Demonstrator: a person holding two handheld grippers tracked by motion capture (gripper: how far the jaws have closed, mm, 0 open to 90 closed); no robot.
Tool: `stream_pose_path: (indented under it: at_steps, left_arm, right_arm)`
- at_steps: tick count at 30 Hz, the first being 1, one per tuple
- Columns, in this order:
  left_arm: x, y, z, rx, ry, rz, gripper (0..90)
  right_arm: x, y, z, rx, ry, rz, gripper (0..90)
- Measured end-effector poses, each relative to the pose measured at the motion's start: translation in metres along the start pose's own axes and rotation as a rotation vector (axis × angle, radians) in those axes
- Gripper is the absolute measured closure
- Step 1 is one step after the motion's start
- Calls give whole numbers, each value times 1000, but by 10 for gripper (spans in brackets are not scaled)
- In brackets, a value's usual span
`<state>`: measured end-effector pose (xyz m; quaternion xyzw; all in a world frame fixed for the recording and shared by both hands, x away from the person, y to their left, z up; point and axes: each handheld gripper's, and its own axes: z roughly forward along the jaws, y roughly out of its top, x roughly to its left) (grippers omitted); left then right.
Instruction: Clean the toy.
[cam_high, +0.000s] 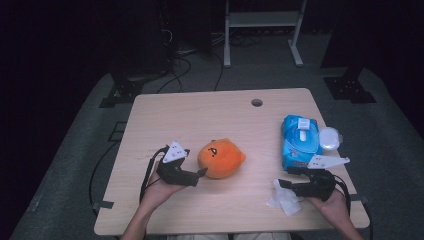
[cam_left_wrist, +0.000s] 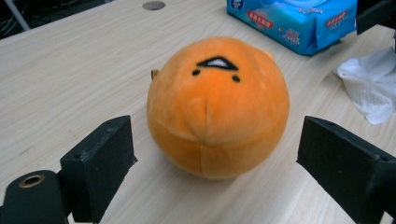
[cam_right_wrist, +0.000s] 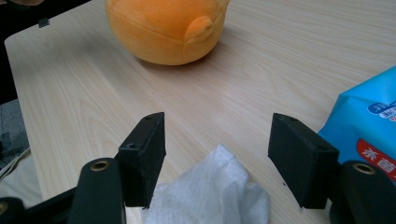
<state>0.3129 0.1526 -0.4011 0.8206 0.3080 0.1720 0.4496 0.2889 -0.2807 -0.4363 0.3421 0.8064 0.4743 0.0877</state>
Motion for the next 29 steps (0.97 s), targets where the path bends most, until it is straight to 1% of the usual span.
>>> stream_pose_path:
  at_steps: [7,8,12,14,21,24,29]
  left_arm:
    - [3,-13,-10,11,15,-15,104]
    - [3,-15,-12,19,17,-15,104]
    - [4,-25,-18,32,27,-35,104]
    - [4,-28,-21,43,32,-38,105]
    - [4,-44,-34,54,49,-60,105]
    - [5,-52,-37,79,60,-60,105]
    - [7,-66,-41,76,69,-89,105]
  right_arm:
    - [0,0,-1,-5,2,-5,349]
    - [0,0,-1,-4,2,-6,349]
    - [0,0,-1,-4,6,-8,348]
    - [0,0,-1,-5,7,-9,347]
    - [1,0,-1,-10,12,-11,346]
    - [1,0,0,-9,15,-10,345]
    - [2,1,4,-5,24,-15,343]
